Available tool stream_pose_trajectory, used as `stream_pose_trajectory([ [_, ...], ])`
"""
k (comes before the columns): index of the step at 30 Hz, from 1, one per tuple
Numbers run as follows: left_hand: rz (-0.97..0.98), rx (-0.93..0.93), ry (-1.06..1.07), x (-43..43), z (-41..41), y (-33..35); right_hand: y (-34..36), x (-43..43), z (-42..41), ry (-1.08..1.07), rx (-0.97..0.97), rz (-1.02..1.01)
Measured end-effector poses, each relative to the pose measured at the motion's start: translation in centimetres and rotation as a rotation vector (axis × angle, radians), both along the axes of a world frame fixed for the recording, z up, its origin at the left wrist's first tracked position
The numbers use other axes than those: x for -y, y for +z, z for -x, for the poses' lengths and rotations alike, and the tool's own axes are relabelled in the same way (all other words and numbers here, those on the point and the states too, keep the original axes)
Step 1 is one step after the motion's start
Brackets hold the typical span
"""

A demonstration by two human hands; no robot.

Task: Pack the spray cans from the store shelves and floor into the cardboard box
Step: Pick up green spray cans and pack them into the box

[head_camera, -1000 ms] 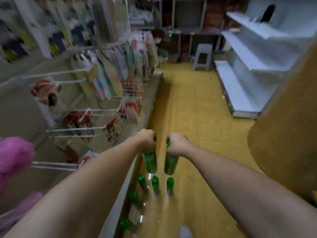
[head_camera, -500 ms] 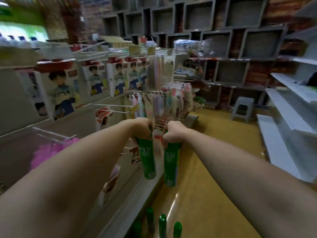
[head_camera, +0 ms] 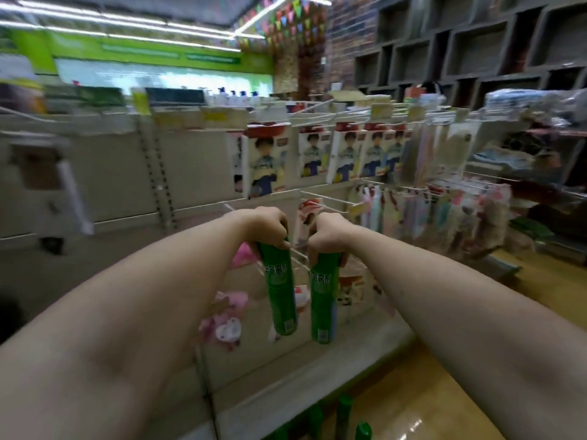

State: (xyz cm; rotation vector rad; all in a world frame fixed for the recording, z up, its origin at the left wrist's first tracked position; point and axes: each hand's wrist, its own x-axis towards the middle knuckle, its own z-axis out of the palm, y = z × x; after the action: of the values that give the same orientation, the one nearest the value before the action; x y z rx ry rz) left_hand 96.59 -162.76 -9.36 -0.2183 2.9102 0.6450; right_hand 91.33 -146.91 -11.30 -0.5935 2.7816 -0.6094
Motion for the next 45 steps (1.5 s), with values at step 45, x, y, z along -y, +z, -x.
stream_pose_trajectory([
  [45,-0.085,0.030,1.542,37.3,-71.4,-4.3,-4.1,57.1,-62.3,1.630,-0.005,-0.164],
])
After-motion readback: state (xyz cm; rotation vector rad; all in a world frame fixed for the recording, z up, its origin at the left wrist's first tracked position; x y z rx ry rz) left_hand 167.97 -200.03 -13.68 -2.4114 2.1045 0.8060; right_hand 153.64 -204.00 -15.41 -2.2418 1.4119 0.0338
